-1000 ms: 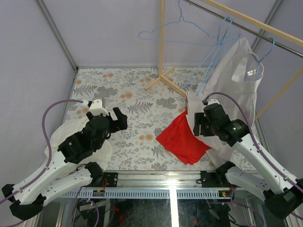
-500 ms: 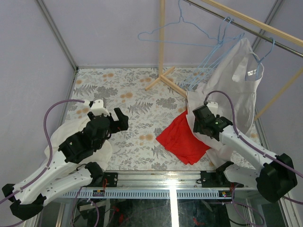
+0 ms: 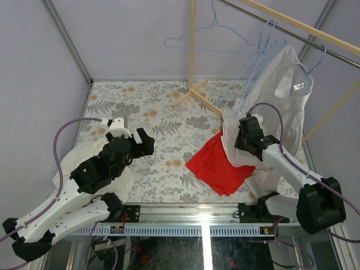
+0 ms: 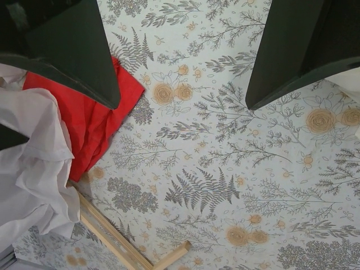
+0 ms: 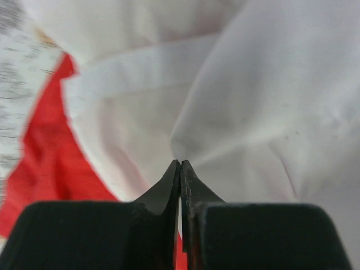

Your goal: Place the shirt on the hanger

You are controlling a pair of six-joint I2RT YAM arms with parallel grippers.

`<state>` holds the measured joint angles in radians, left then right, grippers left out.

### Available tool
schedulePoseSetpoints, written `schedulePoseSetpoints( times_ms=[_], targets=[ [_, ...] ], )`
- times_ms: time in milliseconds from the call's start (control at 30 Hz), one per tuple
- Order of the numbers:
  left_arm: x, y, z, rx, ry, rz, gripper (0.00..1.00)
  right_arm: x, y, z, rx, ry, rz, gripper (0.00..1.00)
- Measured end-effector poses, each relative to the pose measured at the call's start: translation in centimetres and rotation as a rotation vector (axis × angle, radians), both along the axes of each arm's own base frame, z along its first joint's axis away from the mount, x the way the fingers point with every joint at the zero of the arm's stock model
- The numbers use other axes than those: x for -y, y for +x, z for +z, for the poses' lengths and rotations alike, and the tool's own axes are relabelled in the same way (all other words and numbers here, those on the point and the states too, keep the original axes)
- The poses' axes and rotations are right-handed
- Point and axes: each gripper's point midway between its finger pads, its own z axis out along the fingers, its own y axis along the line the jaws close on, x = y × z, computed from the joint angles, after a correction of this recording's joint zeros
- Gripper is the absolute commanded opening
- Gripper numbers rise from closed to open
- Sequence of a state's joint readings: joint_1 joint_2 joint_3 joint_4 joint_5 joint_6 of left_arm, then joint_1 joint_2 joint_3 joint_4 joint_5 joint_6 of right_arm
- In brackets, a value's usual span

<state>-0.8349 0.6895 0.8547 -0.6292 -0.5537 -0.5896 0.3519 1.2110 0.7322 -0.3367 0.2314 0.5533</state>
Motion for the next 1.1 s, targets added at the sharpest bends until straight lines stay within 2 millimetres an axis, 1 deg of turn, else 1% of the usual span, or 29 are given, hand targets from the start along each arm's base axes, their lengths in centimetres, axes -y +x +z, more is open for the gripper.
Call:
schedulePoseSetpoints(
  times_ms=[33,100,233,267,300,333,367,400,433,500,600,700,900,1033,1100],
  targets=[
    [0.0,0.0,0.0,0.001,-0.001,0.0,0.93,-0.4,0.8,0.8,0.029,0.026,0.006,0.0],
    [0.0,0.0,0.1,0.002,-0.003,-0.001,0.93,-1.1,2.9,3.0,0.104,0.089,0.009,0.0],
    [-0.2,-0.2,0.4,0.013,-0.014,0.0,0.93,-1.0,7.7,8.6,0.284,0.162,-0.017,0.0],
    [-0.2,-0.2,0.5,0.016,-0.018,0.0,0.93,-0.8,8.5,9.6,0.318,0.171,-0.026,0.01],
    [-0.3,-0.3,0.7,0.019,-0.021,0.0,0.93,-0.5,9.5,10.7,0.355,0.181,-0.038,0.08],
    [-0.3,-0.3,0.7,0.022,-0.025,0.0,0.93,-0.1,10.2,11.4,0.38,0.185,-0.049,0.18],
    [-0.4,-0.3,0.8,0.023,-0.026,0.0,0.93,0.2,10.7,11.7,0.392,0.186,-0.058,0.3],
    [-0.4,-0.4,0.8,0.025,-0.028,0.0,0.93,0.5,11.0,11.8,0.391,0.179,-0.065,0.39],
    [-0.4,-0.4,0.9,0.027,-0.03,0.001,0.93,0.8,11.3,11.9,0.386,0.168,-0.072,0.44],
    [-0.5,-0.4,1.0,0.029,-0.033,0.001,0.93,1.0,11.5,11.5,0.367,0.147,-0.068,0.49],
    [-0.5,-0.4,0.9,0.028,-0.032,0.0,0.93,1.1,10.4,10.2,0.32,0.125,-0.039,0.53],
    [-0.2,-0.3,0.7,0.02,-0.025,-0.003,0.93,0.7,8.3,9.3,0.279,0.125,0.023,0.55],
    [0.8,0.2,-0.8,-0.016,0.001,-0.02,0.93,-1.1,3.8,10.0,0.212,0.142,0.203,0.56],
    [1.5,0.5,-2.0,-0.04,0.015,-0.037,0.93,-3.3,-0.1,10.3,0.164,0.126,0.32,0.55],
    [1.8,0.6,-2.3,-0.047,0.016,-0.044,0.93,-4.3,-1.9,10.0,0.138,0.111,0.354,0.51]
  ],
)
